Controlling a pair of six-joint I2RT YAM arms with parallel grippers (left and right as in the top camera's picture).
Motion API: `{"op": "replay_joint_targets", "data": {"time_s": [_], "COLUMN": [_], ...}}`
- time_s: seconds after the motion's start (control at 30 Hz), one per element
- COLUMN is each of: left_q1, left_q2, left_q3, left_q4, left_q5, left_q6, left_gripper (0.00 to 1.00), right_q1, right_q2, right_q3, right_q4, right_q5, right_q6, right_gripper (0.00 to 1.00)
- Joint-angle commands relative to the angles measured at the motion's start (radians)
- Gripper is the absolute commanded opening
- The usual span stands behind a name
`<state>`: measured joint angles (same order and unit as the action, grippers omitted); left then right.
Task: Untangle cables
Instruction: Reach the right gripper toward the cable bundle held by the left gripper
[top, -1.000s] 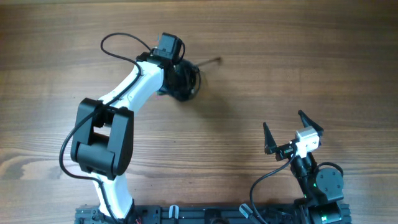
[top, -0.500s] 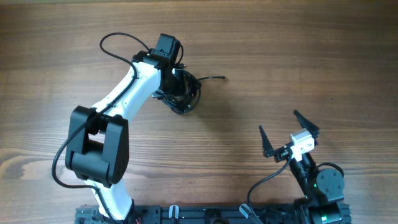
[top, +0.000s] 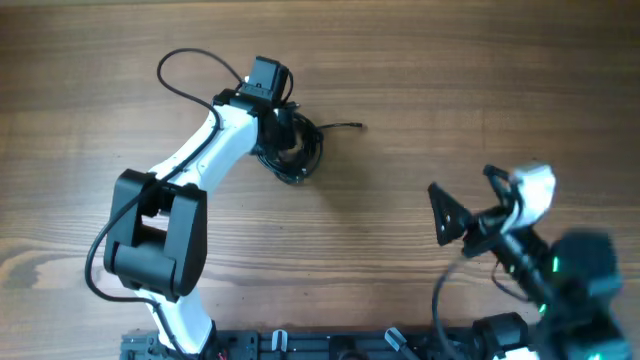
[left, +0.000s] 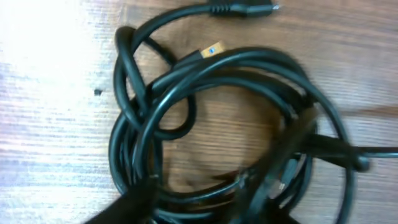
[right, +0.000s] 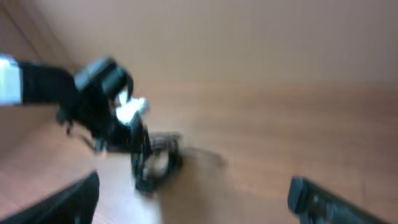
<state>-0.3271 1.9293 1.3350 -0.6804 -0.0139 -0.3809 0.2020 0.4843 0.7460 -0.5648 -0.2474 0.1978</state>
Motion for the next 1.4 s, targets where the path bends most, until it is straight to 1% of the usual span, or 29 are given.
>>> {"op": "replay_joint_targets", "data": {"time_s": [0.0,0.07,0.13,0.17,0.2,0.27,0.3,0.37,0.4,0.5,0.53,0.63,0.73,0.77,0.83,0.9,0.93,1.0,1.03,1.1,1.17,1.2,1.23,1.27,1.37], "left_q1": [0.006,0.006,0.006,0.005,0.005,0.005,0.005,0.004,0.004,0.004,0.004,0.004,0.004,0.004,0.004,0.005,0.005,0.006,0.011,0.022,0.033,0.04,0.048,0.055,0.065], "left_q2": [-0.018,-0.018,-0.018,-0.017,-0.018,-0.017,-0.018,-0.018,-0.017,-0.018,-0.018,-0.018,-0.018,-0.018,-0.018,-0.018,-0.018,-0.018,-0.018,-0.018,-0.018,-0.018,-0.018,-0.018,-0.018], "left_q3": [-0.035,-0.035,-0.035,-0.035,-0.035,-0.035,-0.035,-0.035,-0.035,-0.035,-0.035,-0.035,-0.035,-0.035,-0.033,-0.024,-0.018,-0.005,-0.005,-0.005,-0.005,-0.005,-0.005,-0.005,-0.005], "left_q4": [0.021,0.027,0.027,0.027,0.027,0.028,0.035,0.042,0.041,0.018,0.013,-0.002,-0.029,-0.042,-0.091,-0.165,-0.185,-0.194,-0.18,-0.135,-0.101,-0.086,-0.076,-0.07,-0.067], "left_q5": [-0.014,-0.014,-0.013,-0.013,-0.013,-0.013,0.002,0.085,0.105,0.15,0.193,0.314,0.325,0.338,0.427,0.497,0.497,0.492,0.473,0.373,0.227,0.164,0.142,0.142,0.142], "left_q6": [-0.017,-0.017,-0.016,-0.016,-0.016,-0.014,0.033,0.148,0.173,0.285,0.325,0.409,0.437,0.47,0.594,0.716,0.729,0.733,0.721,0.598,0.469,0.401,0.363,0.345,0.315], "left_gripper": [0.19,0.14,0.14,0.14,0.11,0.05,0.05,0.09,0.1,0.09,0.09,0.09,0.11,0.11,0.12,0.14,0.15,0.15,0.21,0.24,0.25,0.29,0.31,0.35,0.45], "right_q1": [-0.003,-0.003,-0.003,-0.003,-0.003,0.005,0.021,0.07,0.085,0.149,0.163,0.196,0.217,0.221,0.229,0.229,0.229,0.229,0.229,0.23,0.241,0.257,0.273,0.289,0.325], "right_q2": [0.274,0.428,0.545,0.595,0.637,0.728,0.771,0.858,0.884,1.006,1.036,1.125,1.212,1.233,1.286,1.321,1.328,1.344,1.345,1.345,1.351,1.36,1.37,1.38,1.406], "right_q3": [0.272,0.416,0.488,0.494,0.491,0.491,0.491,0.49,0.49,0.49,0.49,0.49,0.49,0.49,0.49,0.49,0.49,0.49,0.49,0.49,0.49,0.49,0.49,0.49,0.49], "right_q4": [-0.172,-0.257,-0.214,-0.18,-0.145,-0.129,-0.139,-0.148,-0.151,-0.145,-0.14,-0.1,-0.01,0.019,0.078,0.113,0.119,0.156,0.178,0.205,0.219,0.233,0.243,0.251,0.277], "right_q5": [-0.059,-0.148,-0.262,-0.325,-0.389,-0.506,-0.499,-0.407,-0.373,-0.241,-0.217,-0.19,-0.19,-0.19,-0.188,-0.133,-0.101,-0.053,-0.052,-0.052,-0.052,-0.047,-0.026,0.002,0.076], "right_q6": [0.014,0.014,0.031,0.078,0.127,0.147,0.145,0.146,0.147,0.197,0.198,0.198,0.199,0.202,0.249,0.276,0.281,0.273,0.273,0.273,0.273,0.274,0.274,0.273,0.272], "right_gripper": [1.0,1.0,1.0,1.0,1.0,0.61,0.54,0.52,0.52,0.52,0.52,0.54,0.54,0.54,0.54,0.54,0.54,0.53,0.53,0.52,0.52,0.52,0.52,0.52,0.52]}}
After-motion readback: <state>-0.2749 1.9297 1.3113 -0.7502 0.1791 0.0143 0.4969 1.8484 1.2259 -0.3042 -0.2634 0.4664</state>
